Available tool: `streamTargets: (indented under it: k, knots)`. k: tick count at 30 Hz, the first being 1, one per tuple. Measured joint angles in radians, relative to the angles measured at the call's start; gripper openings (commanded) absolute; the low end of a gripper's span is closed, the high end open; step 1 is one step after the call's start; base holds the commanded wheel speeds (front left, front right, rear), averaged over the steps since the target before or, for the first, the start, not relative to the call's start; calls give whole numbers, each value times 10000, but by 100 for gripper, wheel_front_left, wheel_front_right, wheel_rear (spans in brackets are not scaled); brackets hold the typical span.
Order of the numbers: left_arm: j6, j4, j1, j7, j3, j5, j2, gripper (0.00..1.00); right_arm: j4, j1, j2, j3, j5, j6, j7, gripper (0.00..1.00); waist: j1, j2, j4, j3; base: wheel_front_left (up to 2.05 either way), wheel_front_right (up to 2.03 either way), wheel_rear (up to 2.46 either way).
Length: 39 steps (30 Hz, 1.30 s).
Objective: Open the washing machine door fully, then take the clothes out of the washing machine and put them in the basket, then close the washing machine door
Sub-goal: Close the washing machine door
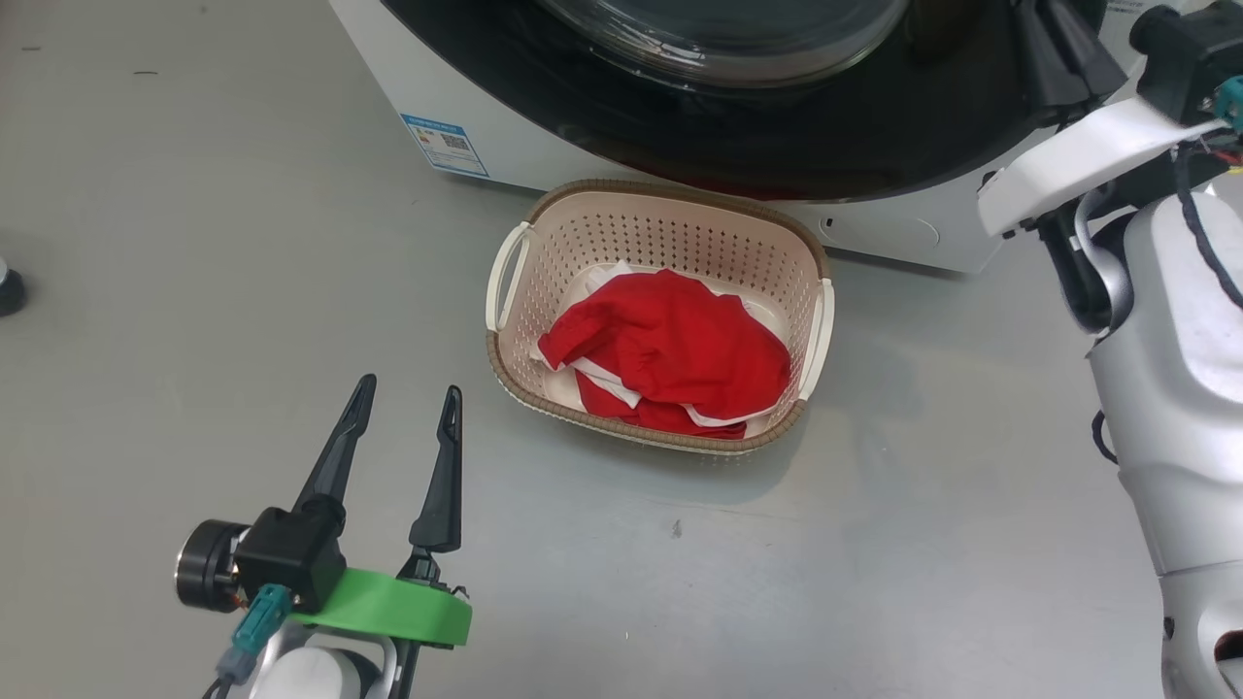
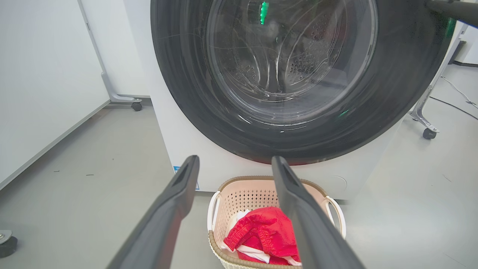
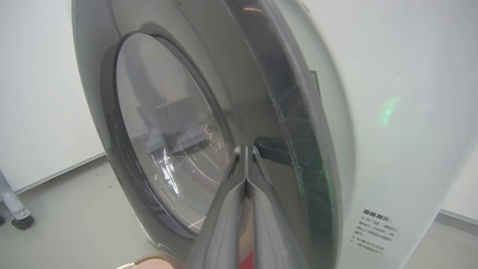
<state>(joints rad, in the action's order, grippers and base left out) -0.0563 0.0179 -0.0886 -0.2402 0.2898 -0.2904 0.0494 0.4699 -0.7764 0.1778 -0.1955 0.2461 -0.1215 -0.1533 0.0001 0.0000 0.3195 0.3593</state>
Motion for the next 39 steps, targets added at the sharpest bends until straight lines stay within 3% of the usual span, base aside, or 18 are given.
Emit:
streamTargets:
  k: [16,32,39]
  knots:
    - [90,274,-442,-79,194,-86,-54,100,1026,-1517,495,430,2,4,65,0,0,0,439,434,0,0,0]
    - [86,508,-735,-92,159,-263,-79,100,1755,-1755,341,395,94,6,-537,0,0,0,439,366,0,0,0]
    - [71,608,-747,-119,-17,-263,-81,100,1733,-1552,-33,121,178,6,-828,0,0,0,167,191,0,0,0]
